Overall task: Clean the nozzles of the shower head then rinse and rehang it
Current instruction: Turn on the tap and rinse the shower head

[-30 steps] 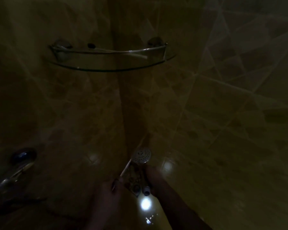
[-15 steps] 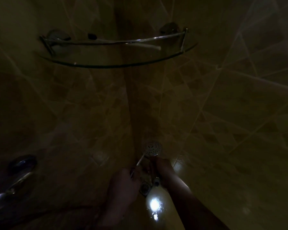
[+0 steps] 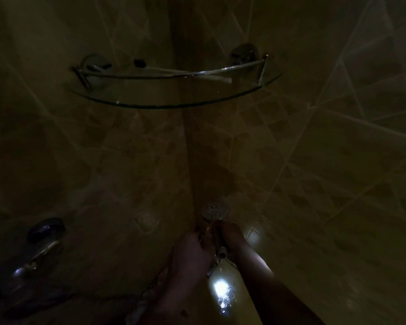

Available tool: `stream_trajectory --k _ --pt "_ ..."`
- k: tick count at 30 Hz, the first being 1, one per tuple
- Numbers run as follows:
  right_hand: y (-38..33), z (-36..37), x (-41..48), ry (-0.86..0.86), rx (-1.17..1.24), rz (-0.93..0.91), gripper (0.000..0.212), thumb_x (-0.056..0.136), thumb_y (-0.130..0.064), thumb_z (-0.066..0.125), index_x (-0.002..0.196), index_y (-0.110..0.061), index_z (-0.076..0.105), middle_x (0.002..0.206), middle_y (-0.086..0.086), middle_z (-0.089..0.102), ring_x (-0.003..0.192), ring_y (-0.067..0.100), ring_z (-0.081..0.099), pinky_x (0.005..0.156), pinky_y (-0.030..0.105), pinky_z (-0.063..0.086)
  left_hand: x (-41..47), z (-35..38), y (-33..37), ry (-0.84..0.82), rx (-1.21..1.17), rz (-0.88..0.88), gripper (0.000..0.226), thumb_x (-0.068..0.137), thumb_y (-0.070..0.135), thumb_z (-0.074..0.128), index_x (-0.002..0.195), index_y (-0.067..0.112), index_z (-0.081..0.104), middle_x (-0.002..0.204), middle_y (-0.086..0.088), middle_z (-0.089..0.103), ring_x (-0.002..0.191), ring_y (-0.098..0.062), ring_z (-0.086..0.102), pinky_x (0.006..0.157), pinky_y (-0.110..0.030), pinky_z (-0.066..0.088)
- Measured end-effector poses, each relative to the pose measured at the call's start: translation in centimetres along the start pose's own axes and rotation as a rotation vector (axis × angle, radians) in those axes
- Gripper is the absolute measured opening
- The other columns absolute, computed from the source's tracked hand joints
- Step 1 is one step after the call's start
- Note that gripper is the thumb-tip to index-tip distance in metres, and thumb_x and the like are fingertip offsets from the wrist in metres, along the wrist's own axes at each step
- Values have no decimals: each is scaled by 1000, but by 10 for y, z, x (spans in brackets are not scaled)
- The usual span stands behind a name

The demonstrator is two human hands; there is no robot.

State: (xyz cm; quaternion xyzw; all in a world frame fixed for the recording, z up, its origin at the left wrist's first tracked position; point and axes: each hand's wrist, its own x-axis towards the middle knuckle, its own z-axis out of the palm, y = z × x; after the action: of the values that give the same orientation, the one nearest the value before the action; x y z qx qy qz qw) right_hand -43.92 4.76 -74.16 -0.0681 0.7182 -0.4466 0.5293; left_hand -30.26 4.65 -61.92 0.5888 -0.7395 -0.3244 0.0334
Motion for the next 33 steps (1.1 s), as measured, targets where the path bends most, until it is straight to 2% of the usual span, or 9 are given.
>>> stream_trajectory --k 3,5,8,15,18,22,26,30,33 --pt "0 0 4 13 56 -4 25 92 -16 60 99 4 74 90 21 77 73 28 72 54 26 49 6 -3 -9 -8 -30 -33 47 87 49 57 93 5 72 98 -18 75 95 -36 70 77 -41 56" --pt "1 0 4 10 60 22 28 93 -20 62 105 3 72 93 21 75 71 29 70 48 25 48 7 -6 -12 4 -11 -64 45 88 45 57 93 3 72 99 -20 75 96 -37 70 78 -41 57" --pt "-4 0 -4 22 51 43 22 92 -17 64 101 2 72 86 19 73 60 24 67 43 22 46 7 -7 -12 -1 -5 -68 41 90 39 56 97 2 72 103 -21 74 98 -37 69 79 -41 56" --pt "-7 5 -10 19 30 6 19 83 -23 65 85 -5 71 86 19 73 78 31 67 68 38 51 3 1 3 -17 6 -24 40 95 42 53 100 6 71 108 -19 72 104 -37 67 82 -38 53" --pt "-7 5 -10 73 46 23 29 96 -24 51 96 -3 72 93 19 73 80 30 67 65 34 48 5 2 4 -19 -27 -23 44 93 46 56 91 5 72 98 -18 74 95 -36 70 77 -40 56" --pt "-11 4 -13 84 -8 13 41 88 -37 48 103 -8 72 100 19 75 95 35 71 83 49 58 7 -5 -3 6 31 -66 40 89 42 59 100 6 72 110 -19 72 104 -37 68 80 -39 56" --pt "-17 5 -23 69 55 40 40 102 -33 43 107 -2 69 99 17 73 85 28 68 65 29 48 8 -7 -7 -3 34 -57 40 90 41 59 99 4 71 109 -21 72 104 -38 67 82 -41 55" --pt "-5 12 -12 61 80 30 47 90 -38 42 96 -3 73 96 26 76 88 40 72 70 38 50 4 -1 4 6 31 3 41 93 40 55 95 3 72 102 -20 74 99 -36 69 79 -40 56" --pt "9 9 11 44 54 28 46 87 -37 44 96 -3 74 96 25 76 84 36 71 69 39 50 2 0 6 21 27 8 46 94 45 52 94 4 72 101 -18 74 98 -35 70 79 -39 55"
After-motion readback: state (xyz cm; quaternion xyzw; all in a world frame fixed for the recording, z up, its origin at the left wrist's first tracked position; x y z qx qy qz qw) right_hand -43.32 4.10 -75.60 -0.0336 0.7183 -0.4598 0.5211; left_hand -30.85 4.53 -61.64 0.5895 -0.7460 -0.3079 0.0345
